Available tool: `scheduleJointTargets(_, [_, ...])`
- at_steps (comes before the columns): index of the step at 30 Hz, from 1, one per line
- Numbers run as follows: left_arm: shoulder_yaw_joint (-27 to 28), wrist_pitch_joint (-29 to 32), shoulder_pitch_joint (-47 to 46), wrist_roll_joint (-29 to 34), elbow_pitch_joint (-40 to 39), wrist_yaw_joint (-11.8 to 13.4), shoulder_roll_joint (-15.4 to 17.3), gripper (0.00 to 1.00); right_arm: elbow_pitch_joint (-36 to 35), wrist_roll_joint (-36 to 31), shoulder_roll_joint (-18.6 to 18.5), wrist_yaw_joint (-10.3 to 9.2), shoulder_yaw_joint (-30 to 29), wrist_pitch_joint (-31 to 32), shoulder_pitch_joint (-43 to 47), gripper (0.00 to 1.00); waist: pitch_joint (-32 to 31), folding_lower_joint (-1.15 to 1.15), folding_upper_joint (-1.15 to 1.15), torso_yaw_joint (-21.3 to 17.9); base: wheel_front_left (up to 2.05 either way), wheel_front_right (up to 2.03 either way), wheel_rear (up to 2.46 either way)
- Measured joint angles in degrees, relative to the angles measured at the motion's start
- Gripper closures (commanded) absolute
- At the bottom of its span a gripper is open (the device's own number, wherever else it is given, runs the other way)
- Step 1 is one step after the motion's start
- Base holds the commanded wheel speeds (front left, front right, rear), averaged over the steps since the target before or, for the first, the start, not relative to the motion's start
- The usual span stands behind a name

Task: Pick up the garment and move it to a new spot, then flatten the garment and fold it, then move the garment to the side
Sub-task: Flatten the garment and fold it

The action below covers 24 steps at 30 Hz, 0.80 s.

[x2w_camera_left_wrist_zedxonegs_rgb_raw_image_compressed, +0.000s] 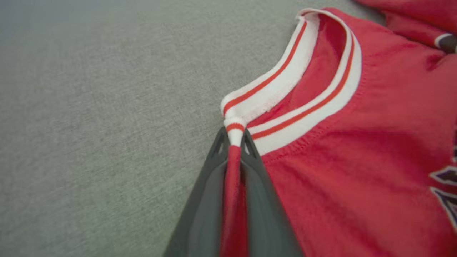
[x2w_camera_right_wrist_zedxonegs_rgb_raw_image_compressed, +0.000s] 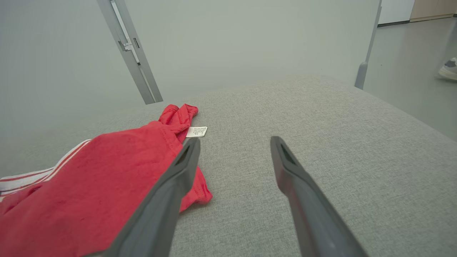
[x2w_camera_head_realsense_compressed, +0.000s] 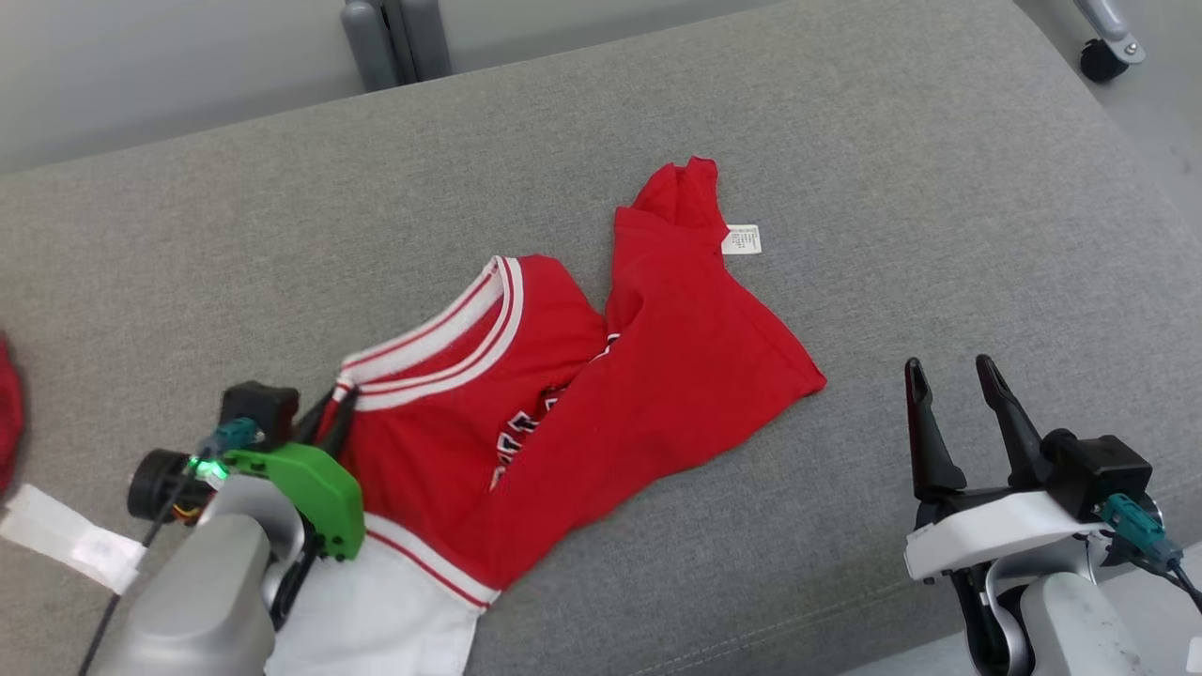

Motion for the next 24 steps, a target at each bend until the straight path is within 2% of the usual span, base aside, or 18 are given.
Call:
scheduleJointTargets(7, [5.7, -2.6, -2.5, -0.6, -1.3, 2.8, 2.0, 1.00, -0.1, -0.3, -0.1, 0.00, -0.5, 0.0, 0.1, 0.00, -0.7, 0.00, 0.00, 1.0, 0.00, 0.00, 0.00])
scheduleJointTargets(8, [5.9, -2.6, -2.1, -0.2, -1.9, 2.8, 1.9, 0.64, 0.0, -0.3, 0.0, -0.01, -0.5, 0.0, 0.1, 0.00, -0.9, 0.00, 0.00, 1.1, 0.00, 0.00, 0.00])
scheduleJointTargets(9, [6.5, -2.6, -1.5, 0.0, -2.9, 2.8, 1.7, 0.05, 0.0, -0.3, 0.0, 0.00, -0.4, 0.0, 0.2, 0.00, -1.1, 0.00, 0.00, 1.3, 0.00, 0.00, 0.00])
scheduleJointTargets(10, [7.1, -2.6, -0.8, 0.5, -4.3, 3.0, 1.5, 0.00, 0.1, -0.3, 0.0, -0.01, -0.4, 0.0, 0.2, 0.00, -1.3, 0.00, 0.00, 1.4, 0.00, 0.00, 0.00])
scheduleJointTargets(16, [15.0, -2.7, 5.2, 3.8, -15.1, 5.0, 0.6, 0.00, 0.1, 0.1, 0.0, -0.01, -0.1, 0.0, 0.5, 0.00, -3.4, 0.00, 0.00, 2.3, 0.00, 0.00, 0.00])
scheduleJointTargets(24, [26.1, -2.7, 16.7, 9.8, -28.7, 6.5, -1.7, 0.00, -0.3, 0.2, -1.0, -0.01, 0.7, 0.0, 2.9, 0.00, -7.8, 0.00, 0.00, 4.6, 0.00, 0.00, 0.00])
